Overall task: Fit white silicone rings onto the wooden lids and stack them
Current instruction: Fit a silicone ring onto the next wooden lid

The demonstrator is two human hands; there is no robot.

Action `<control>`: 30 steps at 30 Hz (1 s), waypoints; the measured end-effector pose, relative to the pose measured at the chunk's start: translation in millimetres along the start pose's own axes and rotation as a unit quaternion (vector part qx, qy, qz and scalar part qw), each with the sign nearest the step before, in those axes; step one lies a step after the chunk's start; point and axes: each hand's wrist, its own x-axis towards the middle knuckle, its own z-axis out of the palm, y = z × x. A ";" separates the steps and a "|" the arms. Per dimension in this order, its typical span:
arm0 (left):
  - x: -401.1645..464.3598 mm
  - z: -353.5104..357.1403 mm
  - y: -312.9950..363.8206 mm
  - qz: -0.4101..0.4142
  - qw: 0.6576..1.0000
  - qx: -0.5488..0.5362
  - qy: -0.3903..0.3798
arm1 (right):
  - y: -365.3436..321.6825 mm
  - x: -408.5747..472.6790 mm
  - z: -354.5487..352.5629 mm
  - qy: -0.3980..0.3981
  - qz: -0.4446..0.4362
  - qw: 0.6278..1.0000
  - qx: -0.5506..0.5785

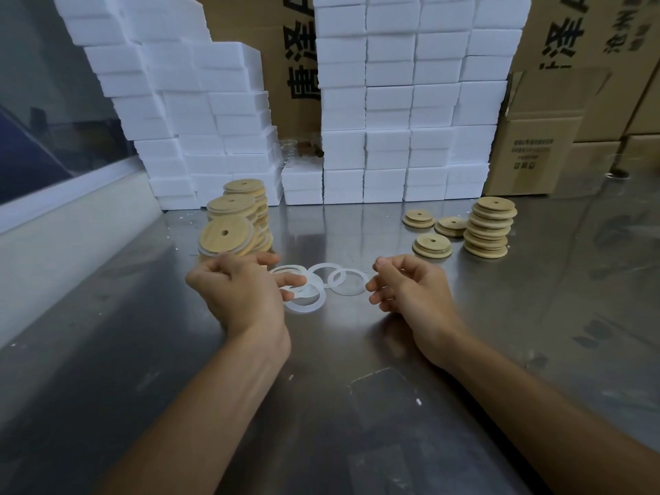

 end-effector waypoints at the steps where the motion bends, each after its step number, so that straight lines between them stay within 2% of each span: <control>1: 0.3 0.4 -0.3 -0.004 1.000 0.001 0.003 | 0.2 0.1 0.1 0.000 -0.001 1.000 0.000; 7: -12.8 0.9 -2.2 0.020 1.000 0.004 -0.003 | 2.0 1.7 -0.6 -0.001 -0.004 1.000 0.000; 10: -16.3 1.2 -7.0 0.045 0.998 0.020 -0.047 | 4.1 3.4 -1.2 -0.002 -0.008 1.000 -0.001; 12: -17.1 0.4 -11.6 0.104 0.987 0.070 -0.098 | 5.8 4.9 -1.8 0.003 -0.010 1.000 0.000; 14: -17.0 -4.0 -19.0 0.220 0.943 0.194 -0.160 | 8.1 8.2 -3.3 0.020 -0.012 1.000 -0.007; 16: -16.1 -10.5 -26.7 0.315 0.859 0.344 -0.212 | 10.4 14.2 -6.7 0.055 -0.017 0.998 -0.030; 18: -15.0 -14.9 -31.4 0.342 0.789 0.438 -0.262 | 12.9 23.1 -12.3 0.096 -0.021 0.994 -0.051; 20: -14.2 -16.1 -33.1 0.321 0.749 0.500 -0.294 | 15.7 32.2 -17.9 0.128 -0.029 0.989 -0.075; 25: -10.1 -17.7 -33.3 0.292 0.739 0.542 -0.273 | 21.9 59.4 -26.8 0.188 -0.047 0.966 -0.170; 30: -8.7 -16.8 -32.6 0.293 0.721 0.572 -0.257 | 22.4 92.7 -36.8 0.211 -0.039 0.920 -0.329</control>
